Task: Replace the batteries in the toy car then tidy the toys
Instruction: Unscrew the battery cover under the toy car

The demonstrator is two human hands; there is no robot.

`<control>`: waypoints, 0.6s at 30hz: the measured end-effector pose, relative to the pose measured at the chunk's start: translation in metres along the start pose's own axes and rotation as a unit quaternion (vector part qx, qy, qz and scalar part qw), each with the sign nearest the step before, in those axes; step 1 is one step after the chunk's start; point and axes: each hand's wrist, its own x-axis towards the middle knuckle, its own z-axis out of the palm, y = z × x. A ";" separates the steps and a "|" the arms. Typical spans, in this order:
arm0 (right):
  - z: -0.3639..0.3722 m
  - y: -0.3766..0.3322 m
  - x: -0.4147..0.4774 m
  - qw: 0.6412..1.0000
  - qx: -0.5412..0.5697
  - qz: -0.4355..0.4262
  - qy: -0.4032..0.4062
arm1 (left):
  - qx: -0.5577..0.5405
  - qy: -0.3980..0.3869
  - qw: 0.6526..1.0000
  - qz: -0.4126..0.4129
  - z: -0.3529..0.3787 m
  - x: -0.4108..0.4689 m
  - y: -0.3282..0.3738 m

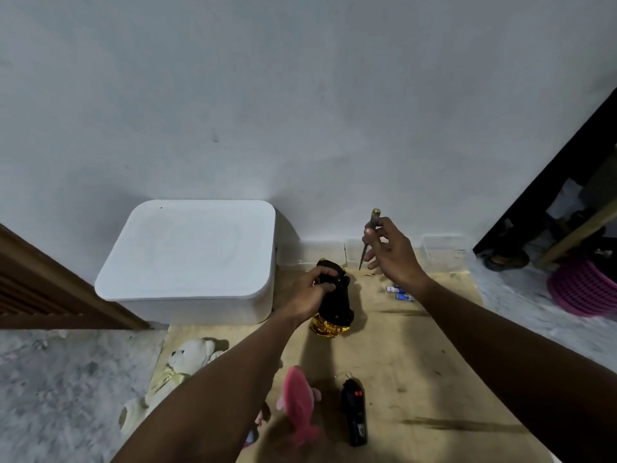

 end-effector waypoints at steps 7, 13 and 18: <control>0.014 -0.009 0.002 0.996 0.081 0.046 -0.017 | -0.014 0.015 1.000 0.006 -0.005 0.000 -0.005; 0.019 -0.011 -0.001 0.995 0.084 0.042 -0.036 | 0.042 0.028 0.998 0.042 -0.009 0.000 -0.010; 0.023 -0.015 -0.004 0.996 0.078 0.028 -0.037 | 0.062 0.025 0.995 0.074 -0.009 0.001 -0.008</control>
